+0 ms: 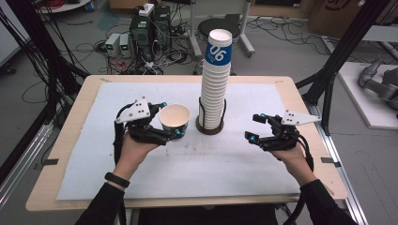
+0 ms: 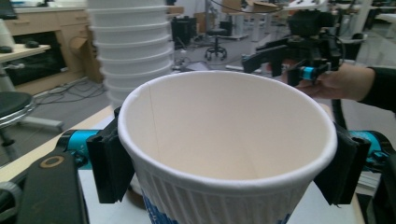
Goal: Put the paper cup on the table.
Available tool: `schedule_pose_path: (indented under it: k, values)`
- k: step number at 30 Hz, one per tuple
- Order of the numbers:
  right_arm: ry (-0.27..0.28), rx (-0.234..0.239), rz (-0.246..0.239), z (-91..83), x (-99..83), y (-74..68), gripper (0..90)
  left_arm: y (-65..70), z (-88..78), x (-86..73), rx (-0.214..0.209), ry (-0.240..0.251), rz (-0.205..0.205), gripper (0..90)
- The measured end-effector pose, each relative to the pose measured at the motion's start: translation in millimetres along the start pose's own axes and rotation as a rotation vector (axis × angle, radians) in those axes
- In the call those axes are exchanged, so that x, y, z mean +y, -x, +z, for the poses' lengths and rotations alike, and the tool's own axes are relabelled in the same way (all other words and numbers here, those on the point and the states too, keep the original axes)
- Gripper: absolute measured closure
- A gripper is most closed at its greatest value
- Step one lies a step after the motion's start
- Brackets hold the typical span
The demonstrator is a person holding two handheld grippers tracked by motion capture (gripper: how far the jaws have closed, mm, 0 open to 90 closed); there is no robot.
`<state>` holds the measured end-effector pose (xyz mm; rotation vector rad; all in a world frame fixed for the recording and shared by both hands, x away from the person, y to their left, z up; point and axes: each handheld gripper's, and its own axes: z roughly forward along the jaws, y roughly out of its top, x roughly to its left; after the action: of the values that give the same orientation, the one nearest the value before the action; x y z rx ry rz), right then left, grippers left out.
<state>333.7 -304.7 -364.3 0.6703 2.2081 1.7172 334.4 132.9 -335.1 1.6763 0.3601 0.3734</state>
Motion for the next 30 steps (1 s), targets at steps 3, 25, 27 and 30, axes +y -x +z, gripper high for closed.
schedule_pose_path:
  k: [3,25,27,30]
  values:
    - [0.002,-0.007,0.000,-0.3,0.0,0.8,19.6,-7.0,-6.2,-2.4,0.035,-0.003,0.008,20.4]
    - [0.012,-0.043,0.029,-4.4,-5.1,7.9,19.7,-38.7,-21.2,-20.0,0.161,-0.005,0.001,21.4]
    - [0.014,-0.050,0.031,-4.8,-5.2,8.4,19.7,-39.3,-21.0,-20.3,0.170,-0.006,0.003,21.4]
    - [0.013,-0.053,0.032,-5.1,-5.5,9.5,19.6,-40.7,-21.5,-20.8,0.184,-0.001,0.009,21.4]
